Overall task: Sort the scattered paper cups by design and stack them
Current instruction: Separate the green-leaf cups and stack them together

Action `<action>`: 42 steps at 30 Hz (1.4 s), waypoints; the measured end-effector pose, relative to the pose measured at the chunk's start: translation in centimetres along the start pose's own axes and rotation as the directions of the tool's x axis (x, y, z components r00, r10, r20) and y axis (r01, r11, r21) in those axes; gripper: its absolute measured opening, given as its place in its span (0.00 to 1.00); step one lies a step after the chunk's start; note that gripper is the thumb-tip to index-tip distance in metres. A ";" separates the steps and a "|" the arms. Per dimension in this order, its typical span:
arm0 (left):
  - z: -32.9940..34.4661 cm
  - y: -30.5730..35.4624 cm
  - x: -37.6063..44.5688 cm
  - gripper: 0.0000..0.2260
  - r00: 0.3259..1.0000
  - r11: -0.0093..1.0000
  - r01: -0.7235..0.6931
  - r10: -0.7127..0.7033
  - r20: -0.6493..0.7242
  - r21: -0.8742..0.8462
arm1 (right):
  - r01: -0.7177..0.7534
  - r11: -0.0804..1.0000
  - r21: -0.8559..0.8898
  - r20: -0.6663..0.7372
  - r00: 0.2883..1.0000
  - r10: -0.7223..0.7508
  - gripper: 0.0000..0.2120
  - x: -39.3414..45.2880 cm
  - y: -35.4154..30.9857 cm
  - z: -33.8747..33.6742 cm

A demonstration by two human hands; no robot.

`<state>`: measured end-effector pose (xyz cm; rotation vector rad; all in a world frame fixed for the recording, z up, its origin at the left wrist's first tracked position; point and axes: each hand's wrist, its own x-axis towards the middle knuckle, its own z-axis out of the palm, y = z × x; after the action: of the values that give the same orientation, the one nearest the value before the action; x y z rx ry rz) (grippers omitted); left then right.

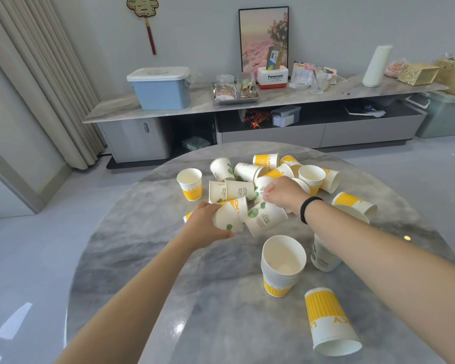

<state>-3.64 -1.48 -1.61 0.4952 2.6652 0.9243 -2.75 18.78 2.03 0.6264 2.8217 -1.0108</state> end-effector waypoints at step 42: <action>-2.3 -6.0 4.5 0.30 0.938 0.984 0.023 -0.083 -0.338 -0.177 | 0.456 0.796 -0.397 0.465 0.848 -0.254 0.43 11.2 -5.9 5.6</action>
<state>-9.92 -5.34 -4.37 0.2373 2.8473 1.3160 -15.71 15.14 -1.19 -0.1741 2.6963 -0.3304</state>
